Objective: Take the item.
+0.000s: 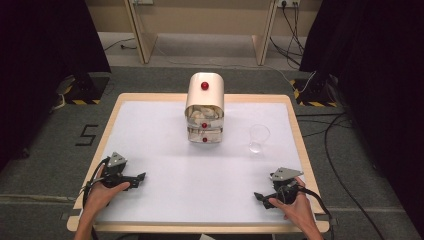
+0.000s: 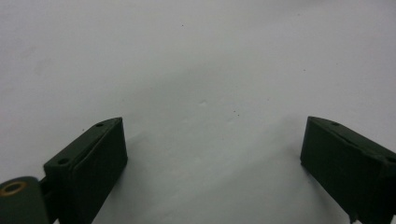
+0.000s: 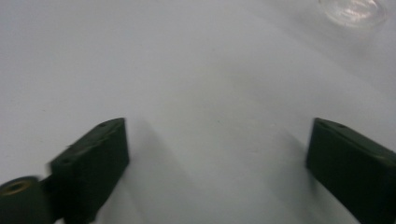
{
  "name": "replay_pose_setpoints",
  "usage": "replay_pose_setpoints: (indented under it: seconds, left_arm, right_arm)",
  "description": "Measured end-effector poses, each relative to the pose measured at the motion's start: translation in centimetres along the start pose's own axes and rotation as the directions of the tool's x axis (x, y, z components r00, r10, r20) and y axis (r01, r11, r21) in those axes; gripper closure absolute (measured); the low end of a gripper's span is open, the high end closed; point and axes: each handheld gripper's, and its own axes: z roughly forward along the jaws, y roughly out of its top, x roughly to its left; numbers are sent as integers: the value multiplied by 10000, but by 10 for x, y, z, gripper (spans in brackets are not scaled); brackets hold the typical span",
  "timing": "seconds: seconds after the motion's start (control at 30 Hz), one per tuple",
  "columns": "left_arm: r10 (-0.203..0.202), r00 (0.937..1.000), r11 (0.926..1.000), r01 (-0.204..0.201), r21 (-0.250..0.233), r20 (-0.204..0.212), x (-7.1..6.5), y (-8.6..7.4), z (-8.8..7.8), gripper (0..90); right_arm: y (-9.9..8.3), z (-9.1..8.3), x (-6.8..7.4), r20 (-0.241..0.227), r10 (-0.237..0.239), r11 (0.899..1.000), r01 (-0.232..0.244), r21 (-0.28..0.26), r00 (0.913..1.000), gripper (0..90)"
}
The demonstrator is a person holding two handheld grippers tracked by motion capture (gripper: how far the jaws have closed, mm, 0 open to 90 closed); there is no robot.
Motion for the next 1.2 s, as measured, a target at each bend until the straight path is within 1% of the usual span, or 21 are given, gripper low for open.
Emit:
replay_pose_setpoints:
  seconds: [0.03, 0.1, 0.13, 0.17, 0.2, 0.23, 0.27, 0.3, 0.33, 0.4, 0.43, 0.47, 0.5, 0.57, 0.6, 0.67, 0.73, 0.83, 0.9, 0.93, 1.2]
  left_arm:
    - [0, 10000, 10000, 0, 0, 0, 0, 0, 0, 61]
    - [-2, 10000, 10000, 2, 1, 4, 0, 0, 0, 62]
    - [-1, 10000, 10000, 1, 2, 2, 0, 0, 0, 61]
    - [-1, 10000, 10000, 1, 2, 2, 0, 0, 0, 62]
    - [-4, 10000, 10000, 4, 1, 2, 0, 0, 0, 62]
    - [-2, 10000, 10000, 2, 4, 2, 0, 0, 0, 62]
    - [1, 10000, 10000, -1, 3, -1, 0, 0, 0, 61]
    - [-11, 10000, 10000, 11, 5, -2, 0, 0, 0, 61]
    - [-11, 10000, 10000, 11, 4, -3, 0, 0, 0, 61]
    - [-5, 10000, 10000, 5, 4, -7, 0, 0, 0, 61]
    - [-7, 10000, 10000, 7, 4, -8, 0, 0, 0, 61]
    - [-7, 10000, 10000, 7, 4, -7, 0, 0, 0, 61]
    - [5, 10000, 10000, -5, 4, -3, 0, 0, 0, 61]
    - [3, 10000, 10000, -3, 4, -2, 0, 0, 0, 62]
    - [2, 10000, 10000, -2, 3, -1, 0, 0, 0, 61]
    - [-2, 10000, 10000, 2, 2, 3, 0, 0, 0, 62]
    - [1, 10000, 10000, -1, 3, 1, 0, 0, 0, 61]
    - [0, 10000, 10000, 0, 3, 2, 0, 0, 0, 61]
    - [-8, 10000, 10000, 8, 4, -1, 0, 0, 0, 61]
    - [7, 10000, 10000, -7, 3, -5, 0, 0, 0, 61]
    - [2, 10000, 10000, -2, 2, -2, 0, 0, 0, 61]
  right_arm:
    - [0, -1, 0, -93, -29, 9999, 27, -126, 10000, 239]
    - [1, -2, 1, -170, 74, 9995, -79, -298, 9998, 206]
    - [2, -3, 2, -318, 329, 9975, -348, -620, 9990, 120]
    - [2, -3, 2, -318, 329, 9975, -348, -620, 9990, 120]
    - [3, -4, 3, -350, 345, 9967, -370, -718, 9988, 182]
    - [4, -5, 4, -364, 258, 9961, -288, -837, 9990, 198]
    - [6, -7, 7, -288, 115, 9950, -143, -993, 9995, 132]
    - [6, -7, 7, -288, 115, 9950, -143, -993, 9995, 132]
    - [8, -8, 9, -302, 43, 9941, -76, -1084, 9995, 172]
    - [12, -9, 14, -397, -112, 9909, 57, -1346, 9991, 154]
    - [15, -8, 18, -398, -329, 9905, 273, -1350, 9987, 164]
    - [15, -8, 18, -398, -329, 9905, 273, -1350, 9987, 164]
    - [20, -8, 23, -372, -581, 9879, 521, -1460, 9976, 169]
    - [21, -7, 25, -470, -568, 9869, 490, -1539, 9973, 173]
    - [26, -6, 29, -393, -807, 9849, 736, -1567, 9960, 173]
    - [29, -5, 33, -501, -860, 9818, 761, -1739, 9950, 192]
    - [32, -3, 34, -570, -868, 9824, 759, -1705, 9946, 194]
    - [40, 1, 38, -479, -1167, 9785, 1066, -1764, 9920, 199]
    - [42, 2, 38, -562, -1136, 9781, 1018, -1814, 9919, 201]
    - [49, 5, 41, -491, -1407, 9763, 1303, -1731, 9888, 199]
    - [72, 18, 49, -531, -1894, 9660, 1763, -1890, 9805, 207]
